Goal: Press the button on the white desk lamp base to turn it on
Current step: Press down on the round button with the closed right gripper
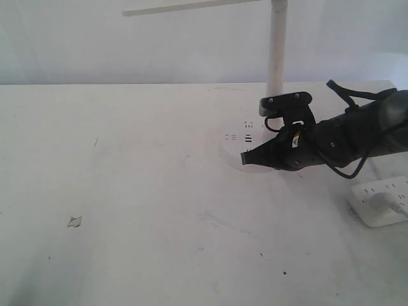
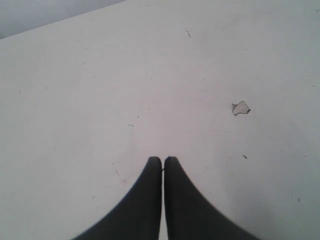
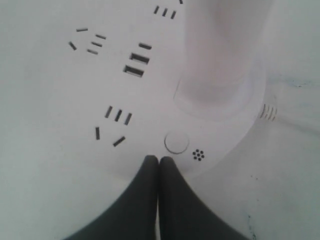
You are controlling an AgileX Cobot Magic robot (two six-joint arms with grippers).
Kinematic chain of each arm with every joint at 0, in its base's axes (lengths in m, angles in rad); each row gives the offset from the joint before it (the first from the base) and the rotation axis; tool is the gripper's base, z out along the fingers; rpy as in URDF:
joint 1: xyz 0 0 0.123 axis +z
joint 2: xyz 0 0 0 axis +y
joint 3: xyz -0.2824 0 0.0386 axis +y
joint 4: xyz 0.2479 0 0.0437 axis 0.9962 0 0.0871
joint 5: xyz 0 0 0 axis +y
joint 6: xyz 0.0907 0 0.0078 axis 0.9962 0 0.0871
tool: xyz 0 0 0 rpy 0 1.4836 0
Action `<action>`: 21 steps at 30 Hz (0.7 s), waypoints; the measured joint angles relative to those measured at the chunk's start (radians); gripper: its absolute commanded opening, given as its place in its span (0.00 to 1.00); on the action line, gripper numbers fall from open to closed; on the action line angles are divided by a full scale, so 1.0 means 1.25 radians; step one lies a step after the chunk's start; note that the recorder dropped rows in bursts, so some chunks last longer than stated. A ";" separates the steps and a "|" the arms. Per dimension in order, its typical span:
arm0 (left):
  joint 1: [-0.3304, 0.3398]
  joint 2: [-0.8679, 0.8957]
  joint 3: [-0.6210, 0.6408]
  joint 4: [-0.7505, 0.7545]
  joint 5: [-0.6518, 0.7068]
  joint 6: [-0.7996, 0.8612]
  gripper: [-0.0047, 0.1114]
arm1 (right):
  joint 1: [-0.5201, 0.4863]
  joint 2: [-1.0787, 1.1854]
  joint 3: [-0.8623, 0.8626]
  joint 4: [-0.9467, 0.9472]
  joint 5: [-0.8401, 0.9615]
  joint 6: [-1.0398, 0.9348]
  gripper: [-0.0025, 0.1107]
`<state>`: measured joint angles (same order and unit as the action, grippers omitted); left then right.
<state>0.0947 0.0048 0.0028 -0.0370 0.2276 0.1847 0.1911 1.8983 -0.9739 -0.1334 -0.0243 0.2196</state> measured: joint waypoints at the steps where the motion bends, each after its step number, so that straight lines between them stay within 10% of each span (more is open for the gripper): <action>1: 0.000 0.000 0.000 0.000 0.000 0.000 0.05 | 0.000 0.000 0.000 0.000 -0.007 0.000 0.02; 21: 0.000 0.000 0.000 0.000 0.000 0.000 0.05 | 0.000 0.028 -0.001 0.000 -0.091 -0.005 0.02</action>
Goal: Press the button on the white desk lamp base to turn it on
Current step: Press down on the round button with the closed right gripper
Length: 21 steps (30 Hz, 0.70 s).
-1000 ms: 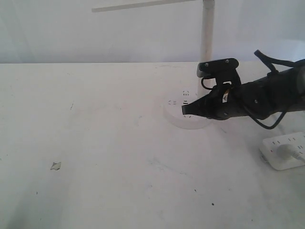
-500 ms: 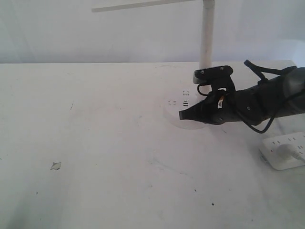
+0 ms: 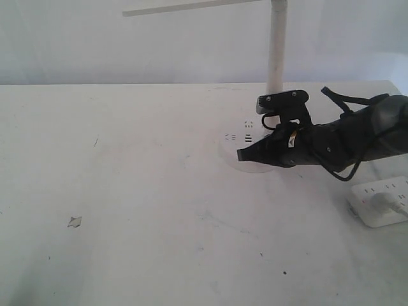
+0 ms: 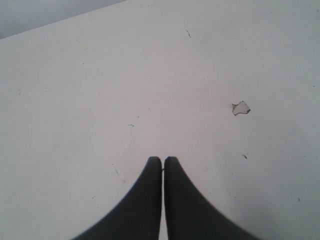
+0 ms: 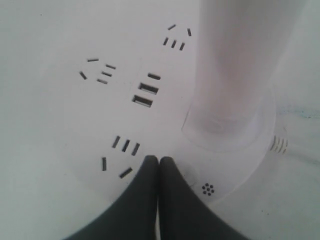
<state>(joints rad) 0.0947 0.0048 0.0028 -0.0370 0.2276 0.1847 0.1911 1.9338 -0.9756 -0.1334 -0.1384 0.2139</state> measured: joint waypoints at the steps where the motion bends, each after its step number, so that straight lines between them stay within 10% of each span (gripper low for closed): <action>1: 0.000 0.000 0.000 0.000 0.000 0.000 0.05 | 0.000 0.000 0.000 0.000 -0.003 0.000 0.02; 21: 0.000 0.000 0.000 0.000 0.000 0.000 0.05 | -0.016 0.007 0.000 0.001 -0.004 -0.006 0.02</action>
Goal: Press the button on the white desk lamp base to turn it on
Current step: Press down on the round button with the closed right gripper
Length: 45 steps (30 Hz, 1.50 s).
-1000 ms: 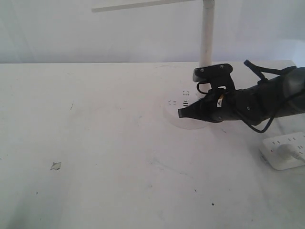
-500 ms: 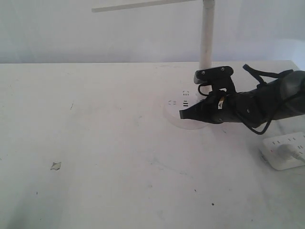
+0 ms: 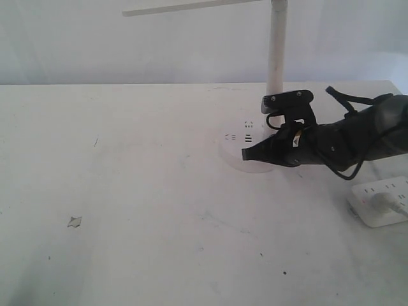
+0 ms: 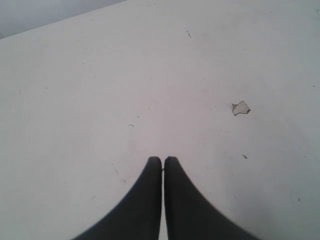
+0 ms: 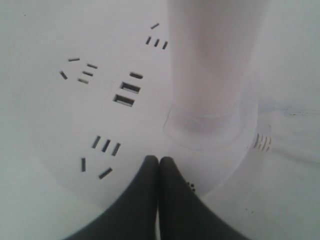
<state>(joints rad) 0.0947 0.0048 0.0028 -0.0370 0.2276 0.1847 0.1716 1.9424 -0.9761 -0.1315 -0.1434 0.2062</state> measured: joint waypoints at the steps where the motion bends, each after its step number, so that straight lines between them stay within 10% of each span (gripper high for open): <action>1: 0.000 0.000 0.000 0.000 0.000 0.000 0.05 | 0.000 0.002 0.000 0.000 0.000 0.000 0.02; 45: 0.000 0.000 0.000 0.000 0.000 0.000 0.05 | -0.012 0.018 -0.006 0.000 -0.041 -0.004 0.02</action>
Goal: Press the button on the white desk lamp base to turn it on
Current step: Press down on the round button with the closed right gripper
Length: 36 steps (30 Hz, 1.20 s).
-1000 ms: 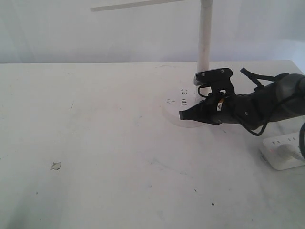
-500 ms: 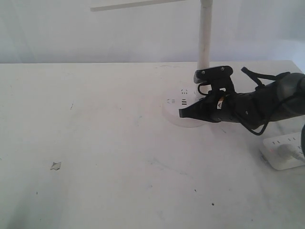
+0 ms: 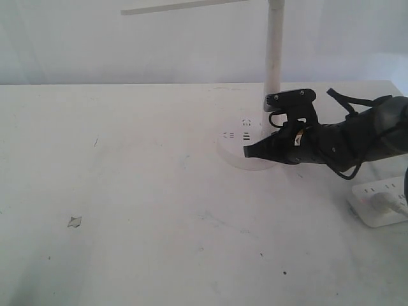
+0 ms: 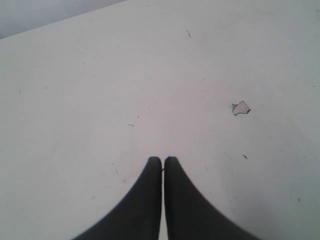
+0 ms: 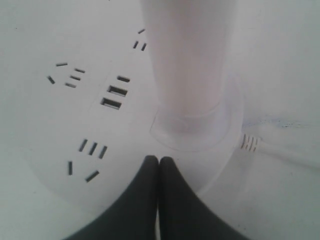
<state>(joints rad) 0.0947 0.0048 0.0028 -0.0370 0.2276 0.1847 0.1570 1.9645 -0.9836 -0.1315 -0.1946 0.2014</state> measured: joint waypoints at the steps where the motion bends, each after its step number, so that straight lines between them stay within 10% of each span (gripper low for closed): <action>1: 0.000 0.000 0.000 0.000 0.000 0.000 0.05 | 0.000 0.000 0.000 0.000 0.000 0.000 0.02; 36: 0.000 0.000 0.000 0.000 0.000 0.000 0.05 | 0.000 0.031 -0.059 0.000 0.097 -0.014 0.02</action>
<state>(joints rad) 0.0947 0.0048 0.0028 -0.0370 0.2276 0.1847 0.1570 2.0029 -1.0579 -0.1315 -0.0733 0.1836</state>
